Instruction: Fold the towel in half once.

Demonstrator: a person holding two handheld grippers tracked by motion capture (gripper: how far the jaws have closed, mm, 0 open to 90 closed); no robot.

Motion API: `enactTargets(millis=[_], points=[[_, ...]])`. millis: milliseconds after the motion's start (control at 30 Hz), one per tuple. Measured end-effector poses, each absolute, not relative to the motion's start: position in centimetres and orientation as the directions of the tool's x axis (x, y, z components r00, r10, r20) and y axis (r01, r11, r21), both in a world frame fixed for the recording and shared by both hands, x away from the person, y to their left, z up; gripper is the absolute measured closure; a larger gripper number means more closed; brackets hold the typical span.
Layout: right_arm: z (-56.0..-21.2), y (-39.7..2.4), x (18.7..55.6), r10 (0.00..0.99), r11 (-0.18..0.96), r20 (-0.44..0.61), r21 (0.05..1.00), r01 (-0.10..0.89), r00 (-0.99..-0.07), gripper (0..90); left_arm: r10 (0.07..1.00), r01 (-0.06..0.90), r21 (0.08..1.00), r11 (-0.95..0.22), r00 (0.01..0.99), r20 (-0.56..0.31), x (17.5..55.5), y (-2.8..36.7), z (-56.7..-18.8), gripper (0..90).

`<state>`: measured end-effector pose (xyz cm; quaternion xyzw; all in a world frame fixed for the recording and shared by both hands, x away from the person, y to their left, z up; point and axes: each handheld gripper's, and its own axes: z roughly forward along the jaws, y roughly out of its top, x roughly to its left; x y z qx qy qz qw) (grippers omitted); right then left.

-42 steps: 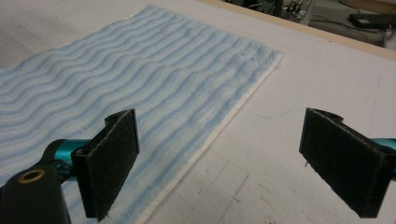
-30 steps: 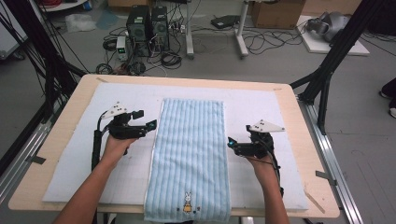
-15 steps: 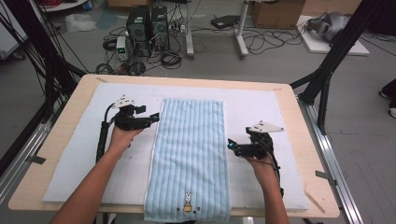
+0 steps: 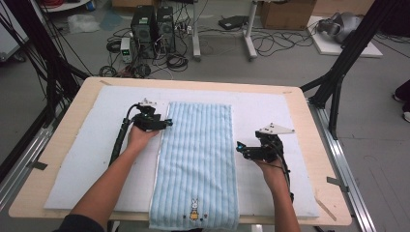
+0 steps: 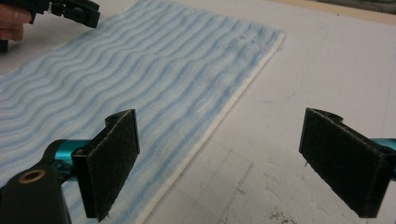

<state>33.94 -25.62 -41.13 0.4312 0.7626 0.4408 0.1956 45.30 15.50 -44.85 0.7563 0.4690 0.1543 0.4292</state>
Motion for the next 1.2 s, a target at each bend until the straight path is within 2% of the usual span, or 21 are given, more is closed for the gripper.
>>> enactTargets(millis=[200, 300, 433, 500, 533, 600, 767, 867, 967, 1067, 1200], points=[[-42.1, -24.9, 36.8, 0.836, 0.271, 0.096, 0.784, 0.559, -0.54, 11.3, 0.858, 0.554, 0.794, -0.249, 0.507, -0.084, 45.2, 14.6, -45.1, 51.7], [-42.5, -24.2, 38.4, 0.841, 0.287, 0.095, 0.756, 0.588, -0.533, 11.3, 0.863, 0.546, 0.793, -0.272, 0.503, -0.05, 45.1, 14.5, -45.1, 60.0], [-42.7, -22.9, 40.8, 0.848, 0.308, 0.081, 0.729, 0.611, -0.524, 11.3, 0.845, 0.534, 0.797, -0.282, 0.532, -0.057, 45.1, 14.4, -45.1, 81.0], [-42.8, -22.3, 41.9, 0.854, 0.322, 0.06, 0.719, 0.616, -0.516, 11.6, 0.84, 0.534, 0.796, -0.287, 0.539, -0.059, 45.1, 14.5, -45.1, 85.7], [-42.8, -22.0, 42.4, 0.858, 0.323, 0.059, 0.711, 0.625, -0.511, 13.9, 0.84, 0.541, 0.795, -0.273, 0.537, -0.076, 45.1, 14.6, -45.1, 85.9], [-42.9, -21.3, 43.4, 0.853, 0.332, 0.065, 0.697, 0.635, -0.517, 31.4, 0.846, 0.562, 0.794, -0.232, 0.519, -0.12, 45.3, 14.8, -45.2, 86.5], [-43.0, -20.1, 45.5, 0.876, 0.316, 0.061, 0.678, 0.663, -0.479, 52.0, 0.851, 0.607, 0.781, -0.15, 0.481, -0.21, 45.6, 15.3, -45.3, 86.8], [-43.5, -19.1, 46.1, 0.873, 0.364, 0.023, 0.636, 0.68, -0.488, 63.9, 0.852, 0.631, 0.767, -0.117, 0.46, -0.249, 45.7, 15.6, -45.3, 87.1], [-43.5, -18.8, 46.2, 0.858, 0.372, 0.037, 0.642, 0.67, -0.513, 85.7, 0.852, 0.638, 0.764, -0.096, 0.45, -0.269, 45.8, 15.6, -45.3, 87.5], [-43.2, -18.4, 46.5, 0.859, 0.397, -0.014, 0.651, 0.647, -0.512, 87.0, 0.85, 0.646, 0.763, -0.026, 0.416, -0.323, 46.3, 16.3, -45.1, 87.6], [-43.2, -18.7, 46.8, 0.873, 0.34, 0.008, 0.707, 0.621, -0.487, 86.9, 0.84, 0.621, 0.783, -0.023, 0.437, -0.322, 46.9, 16.5, -44.5, 87.6]])
